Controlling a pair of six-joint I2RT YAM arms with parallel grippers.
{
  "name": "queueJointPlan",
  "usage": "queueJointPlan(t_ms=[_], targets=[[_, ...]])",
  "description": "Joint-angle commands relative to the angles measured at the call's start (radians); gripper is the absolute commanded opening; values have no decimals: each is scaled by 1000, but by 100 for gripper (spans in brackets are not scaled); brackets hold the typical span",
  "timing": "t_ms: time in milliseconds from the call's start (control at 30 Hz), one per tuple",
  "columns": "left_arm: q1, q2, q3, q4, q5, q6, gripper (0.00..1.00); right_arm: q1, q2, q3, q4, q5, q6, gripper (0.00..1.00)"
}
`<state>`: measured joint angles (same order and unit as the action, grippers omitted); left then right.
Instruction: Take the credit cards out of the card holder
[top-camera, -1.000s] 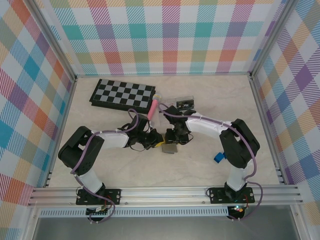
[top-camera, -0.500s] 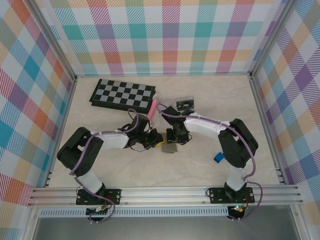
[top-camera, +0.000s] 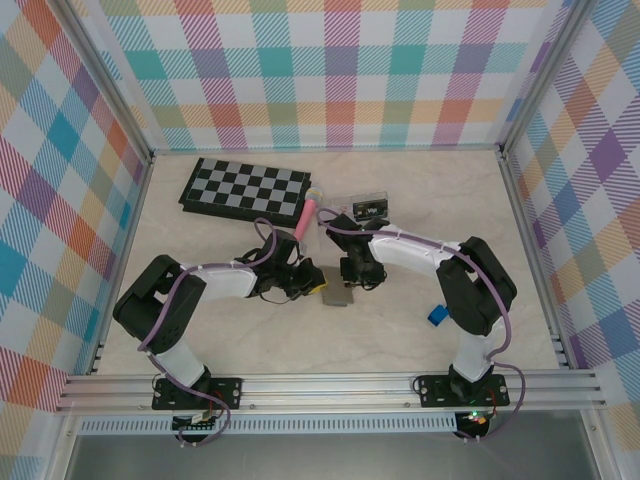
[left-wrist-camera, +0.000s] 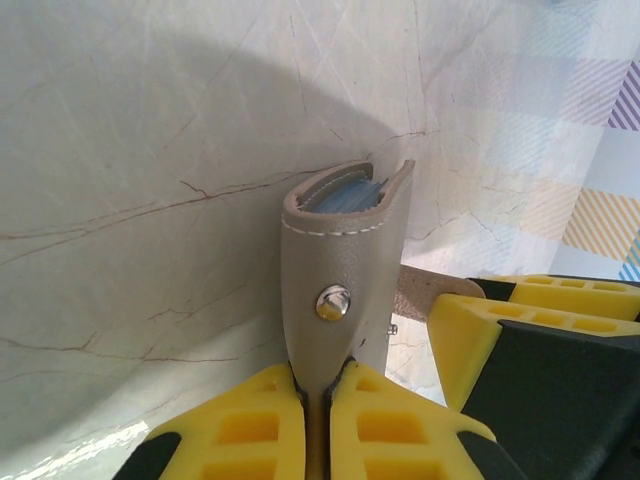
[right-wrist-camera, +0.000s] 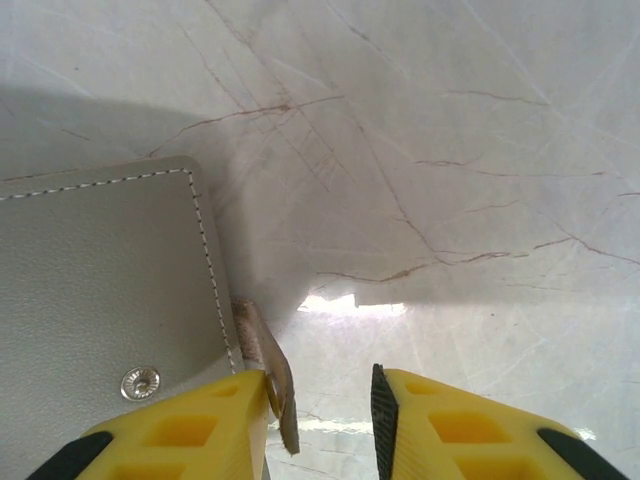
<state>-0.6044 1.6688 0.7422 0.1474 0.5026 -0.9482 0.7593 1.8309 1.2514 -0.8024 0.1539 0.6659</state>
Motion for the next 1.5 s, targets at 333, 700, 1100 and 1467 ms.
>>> queueJointPlan(t_ms=[333,700,1100,1467], targets=[[28,-110,93,-276,-130,39,77,-2,3,-4,57,-89,3,20],[91,-233,114,-476,-359,68,100,2,-8,16,35,-62,9,4],[199,-330,113,-597,-433,64,100,48,-106,165,-27,-209,4,4],[214,-409,62,-596,-435,130,100,81,-63,224,-74,-141,55,4]])
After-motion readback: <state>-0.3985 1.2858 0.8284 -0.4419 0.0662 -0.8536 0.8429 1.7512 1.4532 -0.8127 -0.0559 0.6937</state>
